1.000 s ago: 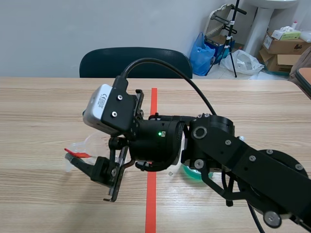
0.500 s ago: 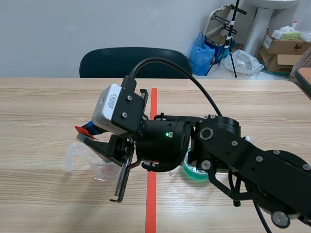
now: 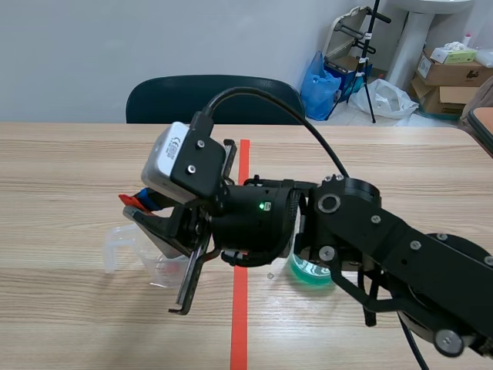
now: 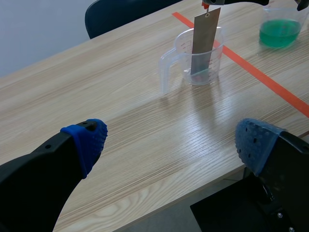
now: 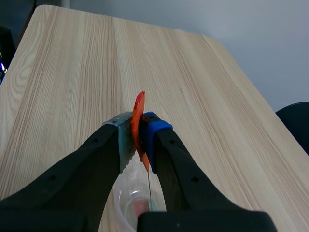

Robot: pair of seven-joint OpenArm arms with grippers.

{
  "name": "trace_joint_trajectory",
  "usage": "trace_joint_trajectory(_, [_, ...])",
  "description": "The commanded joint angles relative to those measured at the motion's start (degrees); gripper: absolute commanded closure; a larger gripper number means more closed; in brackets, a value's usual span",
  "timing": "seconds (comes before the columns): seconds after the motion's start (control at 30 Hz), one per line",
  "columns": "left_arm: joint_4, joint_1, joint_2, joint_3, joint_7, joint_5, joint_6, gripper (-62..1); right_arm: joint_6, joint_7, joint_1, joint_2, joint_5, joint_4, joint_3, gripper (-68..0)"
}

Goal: Do the redox reaction experiment

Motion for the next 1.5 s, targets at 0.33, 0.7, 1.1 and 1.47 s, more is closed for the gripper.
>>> trace_joint_trajectory(0.33, [1.0,0.1,0.1,0.4,-0.8,-0.5,0.1,-56.3,0.6,-8.7,3.3,0.0,11.2,6.6,3.8,-0.7])
trace_joint_trajectory(0.7, [1.0,0.1,0.1,0.4,-0.8,-0.5,0.1,-56.3,0.6,-18.0,7.2,0.0,20.8,9.9,4.1,-0.7])
trace_joint_trajectory(1.1, [1.0,0.1,0.1,0.4,-0.8,-0.5,0.1,-56.3,0.4,-28.9,10.8,0.0,29.9,14.6,4.1,-0.7])
trace_joint_trajectory(1.47, [1.0,0.1,0.1,0.4,-0.8,-0.5,0.1,-56.3,-2.0,-37.0,10.8,0.0,34.1,21.8,4.7,-0.7])
